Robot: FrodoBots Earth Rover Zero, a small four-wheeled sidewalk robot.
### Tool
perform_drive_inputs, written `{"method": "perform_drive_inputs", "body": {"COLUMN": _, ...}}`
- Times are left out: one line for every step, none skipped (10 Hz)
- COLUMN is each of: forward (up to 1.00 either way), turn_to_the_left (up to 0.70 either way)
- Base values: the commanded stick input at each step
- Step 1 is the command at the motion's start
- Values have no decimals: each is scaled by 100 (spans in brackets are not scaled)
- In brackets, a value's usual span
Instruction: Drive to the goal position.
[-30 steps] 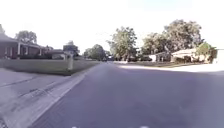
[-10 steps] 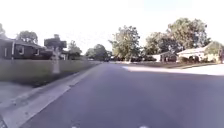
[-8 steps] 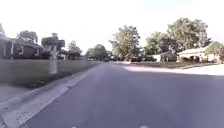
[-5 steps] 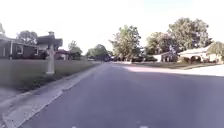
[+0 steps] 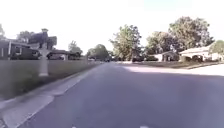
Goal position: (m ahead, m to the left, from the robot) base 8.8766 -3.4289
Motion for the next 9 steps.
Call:
{"method": "perform_drive_inputs", "body": {"forward": 100, "turn_to_the_left": 0}}
{"method": "perform_drive_inputs", "body": {"forward": 100, "turn_to_the_left": 0}}
{"method": "perform_drive_inputs", "body": {"forward": 100, "turn_to_the_left": 0}}
{"method": "perform_drive_inputs", "body": {"forward": 100, "turn_to_the_left": 0}}
{"method": "perform_drive_inputs", "body": {"forward": 100, "turn_to_the_left": 0}}
{"method": "perform_drive_inputs", "body": {"forward": 100, "turn_to_the_left": 0}}
{"method": "perform_drive_inputs", "body": {"forward": 100, "turn_to_the_left": 0}}
{"method": "perform_drive_inputs", "body": {"forward": 100, "turn_to_the_left": 0}}
{"method": "perform_drive_inputs", "body": {"forward": 100, "turn_to_the_left": 0}}
